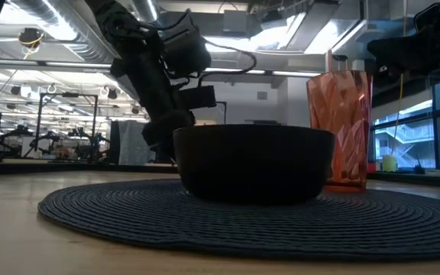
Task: Pick & Place Utensil
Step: Put the red fork into the black bowl on the blue mat
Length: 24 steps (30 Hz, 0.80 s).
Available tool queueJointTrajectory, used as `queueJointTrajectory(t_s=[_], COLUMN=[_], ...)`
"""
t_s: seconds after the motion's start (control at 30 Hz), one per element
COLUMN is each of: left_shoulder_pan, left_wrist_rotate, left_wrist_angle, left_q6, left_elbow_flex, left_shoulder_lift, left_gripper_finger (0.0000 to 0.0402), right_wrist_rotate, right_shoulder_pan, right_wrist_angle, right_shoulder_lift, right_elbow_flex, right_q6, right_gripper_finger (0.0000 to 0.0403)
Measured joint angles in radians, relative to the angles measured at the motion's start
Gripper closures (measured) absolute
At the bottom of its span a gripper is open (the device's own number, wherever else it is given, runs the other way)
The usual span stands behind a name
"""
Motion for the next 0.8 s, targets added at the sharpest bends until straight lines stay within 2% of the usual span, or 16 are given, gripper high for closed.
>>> queueJointTrajectory(t_s=[0.33,0.6,0.8], left_shoulder_pan=[-0.033,-0.021,0.07], left_wrist_rotate=[-0.04,-0.043,0.05], left_wrist_angle=[-0.002,0.116,0.132], left_q6=[0.034,0.069,0.109], left_elbow_flex=[0.0,0.0,0.001], left_shoulder_lift=[-0.012,-0.058,-0.063], left_gripper_finger=[0.0204,0.0203,0.0203], right_wrist_rotate=[0.0,0.0,-0.003], right_shoulder_pan=[0.0,0.0,0.0], right_wrist_angle=[0.0,0.005,0.006], right_shoulder_lift=[0.0,0.0,0.0], right_elbow_flex=[0.0,0.0,0.0], right_q6=[0.001,0.002,0.004], right_gripper_finger=[0.0379,0.0379,0.0379])
